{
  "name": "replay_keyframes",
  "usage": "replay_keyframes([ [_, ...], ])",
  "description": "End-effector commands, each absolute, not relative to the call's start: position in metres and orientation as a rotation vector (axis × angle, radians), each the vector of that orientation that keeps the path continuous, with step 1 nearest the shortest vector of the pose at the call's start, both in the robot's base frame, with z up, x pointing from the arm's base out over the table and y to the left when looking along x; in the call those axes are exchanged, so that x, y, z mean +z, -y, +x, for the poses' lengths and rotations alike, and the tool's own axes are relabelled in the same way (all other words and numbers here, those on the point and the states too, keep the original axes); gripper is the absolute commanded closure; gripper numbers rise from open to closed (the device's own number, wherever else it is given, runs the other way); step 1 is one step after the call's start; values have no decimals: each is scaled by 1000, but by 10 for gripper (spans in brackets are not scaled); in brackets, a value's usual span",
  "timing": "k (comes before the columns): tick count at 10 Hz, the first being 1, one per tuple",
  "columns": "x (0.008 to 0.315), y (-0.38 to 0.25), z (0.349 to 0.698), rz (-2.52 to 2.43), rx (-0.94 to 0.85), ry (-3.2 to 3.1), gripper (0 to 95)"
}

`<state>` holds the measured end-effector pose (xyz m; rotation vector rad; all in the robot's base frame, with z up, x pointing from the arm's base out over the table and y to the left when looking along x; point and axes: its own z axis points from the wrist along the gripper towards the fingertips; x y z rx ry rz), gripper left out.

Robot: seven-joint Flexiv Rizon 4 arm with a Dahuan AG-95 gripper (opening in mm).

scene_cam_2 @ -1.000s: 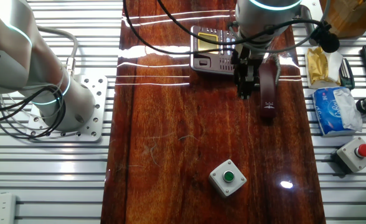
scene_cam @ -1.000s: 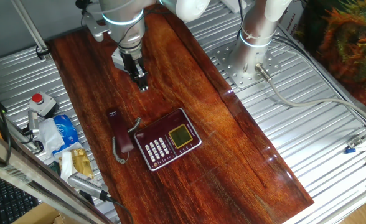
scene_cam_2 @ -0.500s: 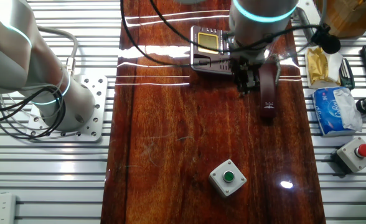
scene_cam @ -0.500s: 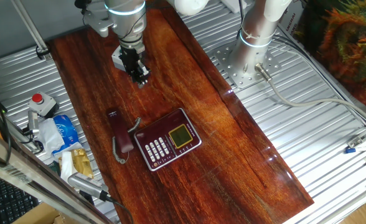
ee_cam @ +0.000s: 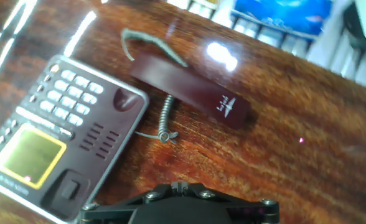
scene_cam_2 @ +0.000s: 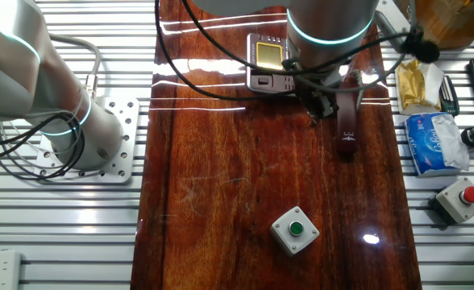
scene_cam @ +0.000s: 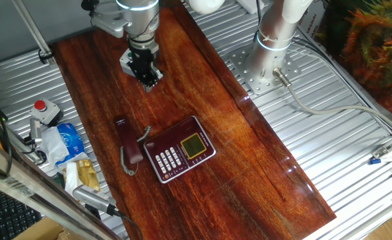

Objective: Place the handset of the telephone on the corresponding phone cradle

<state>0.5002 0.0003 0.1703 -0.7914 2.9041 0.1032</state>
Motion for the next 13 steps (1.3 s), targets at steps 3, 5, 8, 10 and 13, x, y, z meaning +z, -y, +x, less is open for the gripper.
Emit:
replay_keyframes([
  [3, 170, 0, 500, -661, -111, -2993, 950],
  [5, 170, 0, 500, -641, -113, -3000, 950],
  [8, 170, 0, 500, -570, -148, -3022, 950],
  [10, 170, 0, 500, -551, -147, -3026, 950],
  [13, 171, 0, 500, -576, -146, -3028, 950],
])
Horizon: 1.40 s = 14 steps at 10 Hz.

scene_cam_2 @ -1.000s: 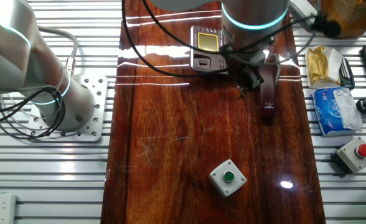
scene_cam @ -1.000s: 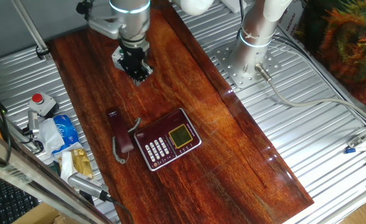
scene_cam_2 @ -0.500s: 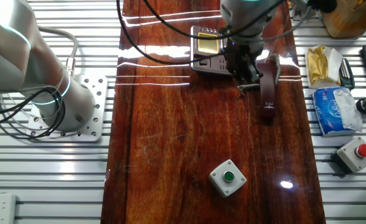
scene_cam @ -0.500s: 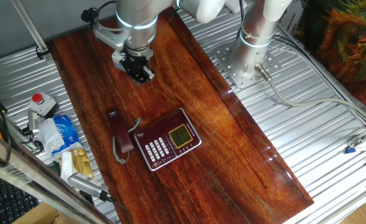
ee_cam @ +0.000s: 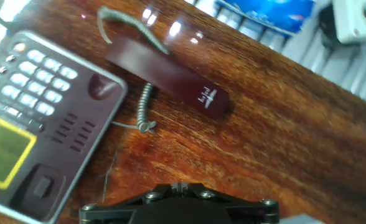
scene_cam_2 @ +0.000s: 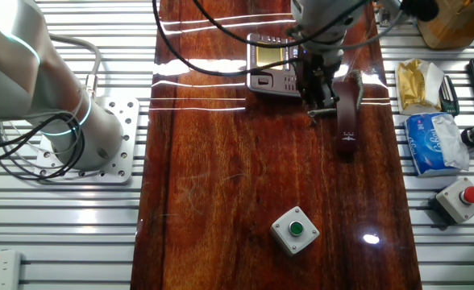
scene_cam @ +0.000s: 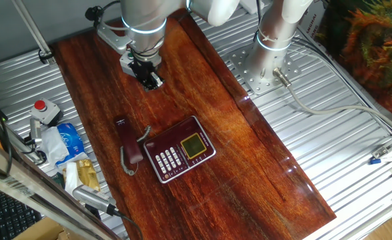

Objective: Place the handset of the telephone on the corresponding phone cradle

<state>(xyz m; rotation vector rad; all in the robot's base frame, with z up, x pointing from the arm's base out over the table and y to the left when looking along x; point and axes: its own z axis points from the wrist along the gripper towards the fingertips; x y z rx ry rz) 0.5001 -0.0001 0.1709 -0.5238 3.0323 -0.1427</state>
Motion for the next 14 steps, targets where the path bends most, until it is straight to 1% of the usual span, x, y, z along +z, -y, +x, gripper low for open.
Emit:
replay_keyframes([
  [1, 171, 0, 500, -646, -149, -3021, 950],
  [3, 174, -1, 509, -892, -162, -2988, 950],
  [4, 179, -1, 526, -959, -178, -2981, 950],
  [5, 187, -2, 550, -981, -172, -2989, 950],
  [6, 191, -4, 560, -990, -171, -2986, 950],
  [7, 202, -9, 594, -1010, -174, -2968, 950],
  [9, 211, -18, 626, -1071, -181, -2931, 950],
  [10, 213, -28, 653, -1213, -210, -2854, 950],
  [12, 204, -39, 665, -1335, -232, -2754, 950],
  [14, 194, -64, 662, -1388, -257, -2699, 950],
])
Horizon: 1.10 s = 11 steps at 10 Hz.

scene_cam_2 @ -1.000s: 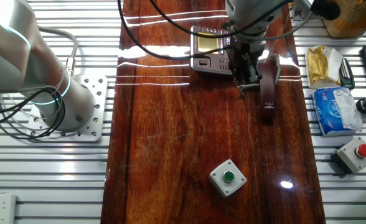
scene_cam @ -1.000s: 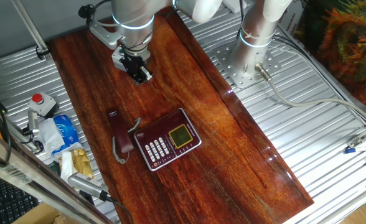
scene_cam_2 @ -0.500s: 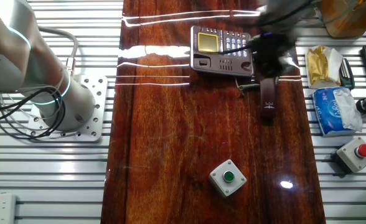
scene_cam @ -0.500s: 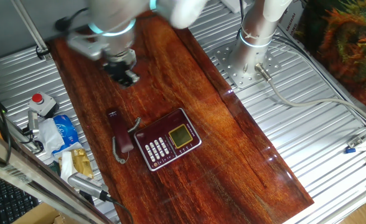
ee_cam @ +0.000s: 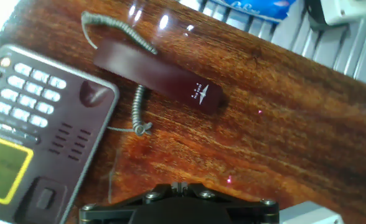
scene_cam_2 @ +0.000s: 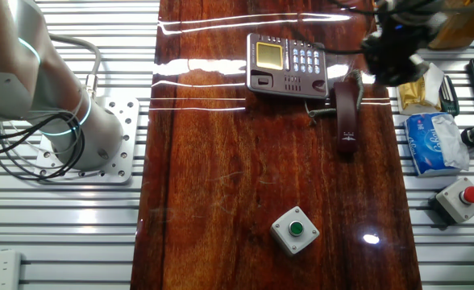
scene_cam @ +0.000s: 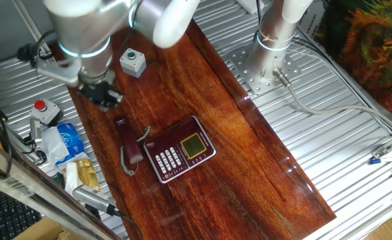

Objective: Place the handset of the telephone on the corresponding phone cradle

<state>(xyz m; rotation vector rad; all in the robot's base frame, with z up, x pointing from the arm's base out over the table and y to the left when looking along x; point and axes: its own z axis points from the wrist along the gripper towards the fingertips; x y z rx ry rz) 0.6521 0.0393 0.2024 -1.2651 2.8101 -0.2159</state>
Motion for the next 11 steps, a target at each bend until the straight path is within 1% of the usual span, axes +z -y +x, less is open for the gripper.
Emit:
replay_keyframes([
  [1, 189, -76, 660, -1442, -256, -2674, 950],
  [2, 187, -80, 659, -1486, -249, -2648, 950],
  [4, 175, -80, 661, -1527, -164, -2602, 950],
  [10, 127, -75, 669, -1530, -169, -2597, 950],
  [11, 126, -75, 669, -1536, -164, -2596, 760],
])
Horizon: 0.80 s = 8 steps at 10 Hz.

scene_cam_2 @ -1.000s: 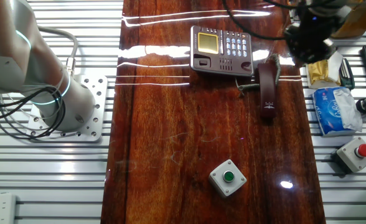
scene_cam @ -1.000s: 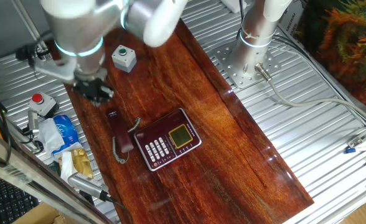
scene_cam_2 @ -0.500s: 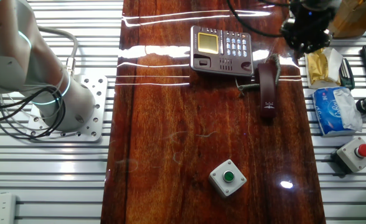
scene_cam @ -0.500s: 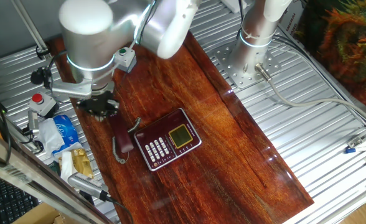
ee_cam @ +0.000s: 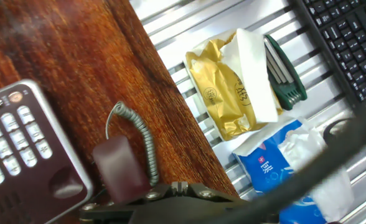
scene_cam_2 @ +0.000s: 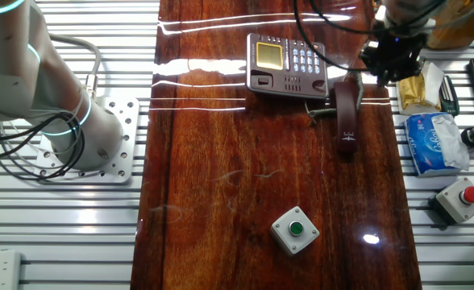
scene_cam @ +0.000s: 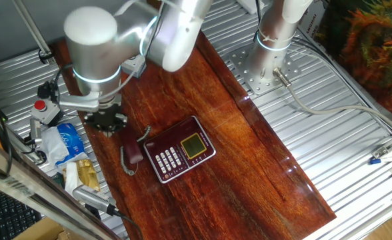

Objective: Place the handset of the telephone on the corresponding phone cradle

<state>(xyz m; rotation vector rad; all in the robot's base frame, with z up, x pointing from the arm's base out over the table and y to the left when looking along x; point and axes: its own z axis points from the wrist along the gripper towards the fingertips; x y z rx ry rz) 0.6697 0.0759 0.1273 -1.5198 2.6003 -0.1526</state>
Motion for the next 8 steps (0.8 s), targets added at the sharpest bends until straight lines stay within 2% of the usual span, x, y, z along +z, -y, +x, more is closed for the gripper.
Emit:
replay_keyframes([
  [1, 126, -75, 668, -1534, -156, -2594, 570],
  [8, 124, -63, 640, -1681, -83, -2502, 570],
])
